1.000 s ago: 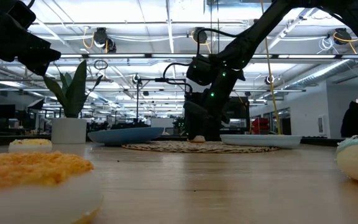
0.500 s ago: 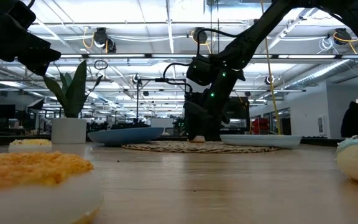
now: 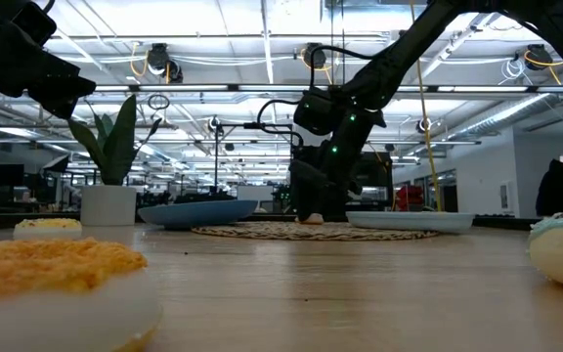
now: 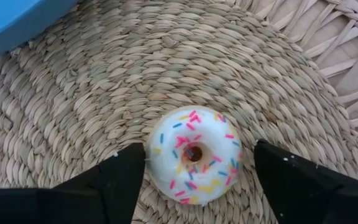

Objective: Pick & Place donuts
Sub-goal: Put the small white donut on the light blue plate

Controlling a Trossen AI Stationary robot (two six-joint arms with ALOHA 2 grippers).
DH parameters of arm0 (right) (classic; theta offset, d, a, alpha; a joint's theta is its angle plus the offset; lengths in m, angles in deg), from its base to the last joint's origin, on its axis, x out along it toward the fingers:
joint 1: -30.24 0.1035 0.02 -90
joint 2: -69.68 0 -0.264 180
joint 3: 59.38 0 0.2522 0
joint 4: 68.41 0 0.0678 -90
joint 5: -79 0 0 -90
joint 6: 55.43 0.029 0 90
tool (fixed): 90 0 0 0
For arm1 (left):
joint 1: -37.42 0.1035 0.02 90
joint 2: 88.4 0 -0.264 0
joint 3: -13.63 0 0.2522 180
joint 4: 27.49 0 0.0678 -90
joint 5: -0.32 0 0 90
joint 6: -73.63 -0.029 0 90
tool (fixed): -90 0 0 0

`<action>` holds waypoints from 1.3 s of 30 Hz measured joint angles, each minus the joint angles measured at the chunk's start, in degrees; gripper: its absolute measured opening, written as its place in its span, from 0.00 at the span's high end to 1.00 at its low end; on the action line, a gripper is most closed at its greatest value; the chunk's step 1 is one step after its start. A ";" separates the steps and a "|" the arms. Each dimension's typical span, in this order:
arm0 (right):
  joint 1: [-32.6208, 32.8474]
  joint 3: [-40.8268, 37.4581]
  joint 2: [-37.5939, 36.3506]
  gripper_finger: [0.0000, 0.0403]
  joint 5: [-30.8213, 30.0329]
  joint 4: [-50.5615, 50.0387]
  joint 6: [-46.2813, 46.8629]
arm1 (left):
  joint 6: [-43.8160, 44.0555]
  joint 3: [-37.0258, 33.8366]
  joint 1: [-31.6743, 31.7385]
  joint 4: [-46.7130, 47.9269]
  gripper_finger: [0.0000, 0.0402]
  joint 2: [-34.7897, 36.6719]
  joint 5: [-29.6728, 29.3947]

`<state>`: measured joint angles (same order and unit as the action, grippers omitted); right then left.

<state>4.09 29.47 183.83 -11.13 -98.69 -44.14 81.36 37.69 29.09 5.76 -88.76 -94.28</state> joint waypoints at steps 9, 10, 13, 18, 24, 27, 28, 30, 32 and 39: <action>-0.01 0.00 0.00 0.37 -0.01 -0.01 0.00 | 0.00 0.00 0.02 0.00 0.63 0.00 0.00; -0.01 0.00 0.00 0.37 -0.01 0.00 0.00 | 0.00 -0.02 0.00 0.00 0.63 0.02 0.00; -0.01 0.00 0.00 0.37 -0.01 0.01 0.00 | 0.00 -0.01 0.01 0.00 0.63 0.01 0.00; 0.00 -0.04 0.03 0.37 0.15 1.04 0.03 | 0.00 0.00 0.01 -0.01 0.63 0.00 0.00; 0.09 -0.07 -0.07 0.37 0.47 1.81 0.07 | 0.00 -0.01 0.02 -0.02 0.63 0.00 -0.01; 0.09 -0.07 -0.09 0.37 0.47 1.84 0.07 | 0.00 0.00 0.02 -0.01 0.63 0.01 0.00; 0.09 -0.07 -0.09 0.37 0.46 1.82 0.07 | 0.00 0.00 0.02 0.00 0.63 0.00 0.00; 0.09 -0.07 -0.09 0.37 0.45 1.67 0.07 | 0.00 -0.01 0.01 -0.01 0.63 0.00 -0.01; 0.09 -0.07 -0.09 0.37 0.43 1.32 0.04 | 0.00 0.00 0.02 0.00 0.63 0.00 -0.01; 0.09 -0.04 -0.13 0.37 0.32 1.22 0.04 | 0.00 -0.02 0.00 0.00 0.63 0.00 -0.02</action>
<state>4.17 29.43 183.69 -10.81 -97.46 -44.10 81.36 37.67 29.09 5.76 -88.76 -94.30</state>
